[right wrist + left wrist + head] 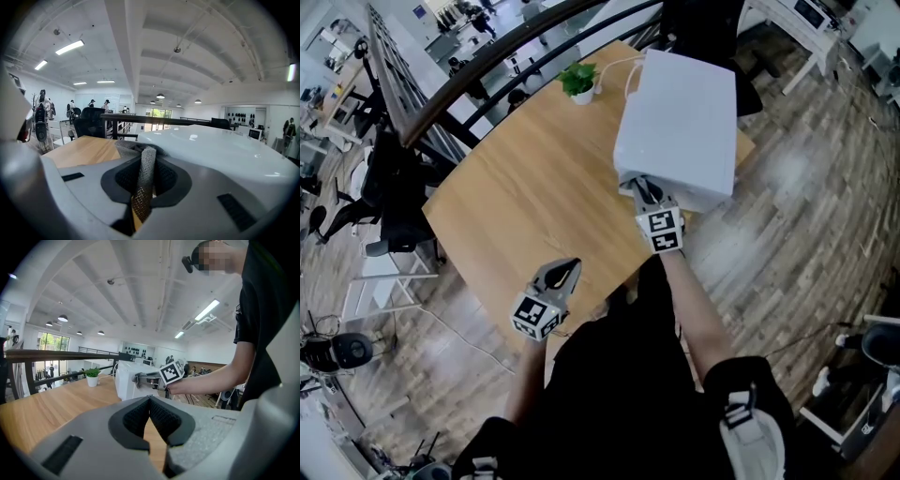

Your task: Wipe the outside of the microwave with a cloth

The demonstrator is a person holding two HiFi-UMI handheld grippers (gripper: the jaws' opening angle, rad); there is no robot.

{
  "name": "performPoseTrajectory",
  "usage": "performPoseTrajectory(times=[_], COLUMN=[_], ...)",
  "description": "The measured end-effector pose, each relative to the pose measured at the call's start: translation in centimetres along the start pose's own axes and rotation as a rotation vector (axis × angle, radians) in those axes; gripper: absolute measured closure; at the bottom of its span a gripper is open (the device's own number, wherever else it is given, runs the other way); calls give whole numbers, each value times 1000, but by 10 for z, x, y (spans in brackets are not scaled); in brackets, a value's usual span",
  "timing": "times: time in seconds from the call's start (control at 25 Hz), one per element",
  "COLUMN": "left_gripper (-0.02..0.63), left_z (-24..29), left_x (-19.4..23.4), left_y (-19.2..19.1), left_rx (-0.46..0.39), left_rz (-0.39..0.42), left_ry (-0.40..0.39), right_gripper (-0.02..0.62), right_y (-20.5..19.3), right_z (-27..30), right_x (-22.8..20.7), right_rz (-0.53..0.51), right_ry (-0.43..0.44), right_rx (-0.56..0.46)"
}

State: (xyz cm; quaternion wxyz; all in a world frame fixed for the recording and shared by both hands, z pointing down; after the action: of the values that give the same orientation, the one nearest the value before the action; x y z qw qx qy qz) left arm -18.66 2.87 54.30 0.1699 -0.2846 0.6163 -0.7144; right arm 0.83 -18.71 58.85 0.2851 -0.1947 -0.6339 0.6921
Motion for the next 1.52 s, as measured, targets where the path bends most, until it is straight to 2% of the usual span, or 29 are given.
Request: performPoseTrajectory(times=[1.16, 1.52], left_gripper=[603, 603], left_z=[44, 51], left_x=[-15, -17], left_y=[2, -1], left_rx=[12, 11], left_rz=[4, 0], left_ry=[-104, -123], right_gripper=[560, 558], right_y=[-18, -23], right_z=[-76, -108], right_x=[-65, -89], right_rz=[-31, -10], right_ry=[-107, -202], right_rx=[57, 69])
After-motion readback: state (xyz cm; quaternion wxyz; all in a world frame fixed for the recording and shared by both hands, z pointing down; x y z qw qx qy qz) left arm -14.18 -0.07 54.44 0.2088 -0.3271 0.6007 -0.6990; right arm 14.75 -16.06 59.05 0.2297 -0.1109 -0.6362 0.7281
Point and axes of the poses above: the fingertips, and each gripper's own axes: z forward along the fingers, x to its left, y out of its top, the point moved 7 cm from there along -z, backward along the fingers, and after that the axes turned 13 degrees about -x, right-handed, at the moved point
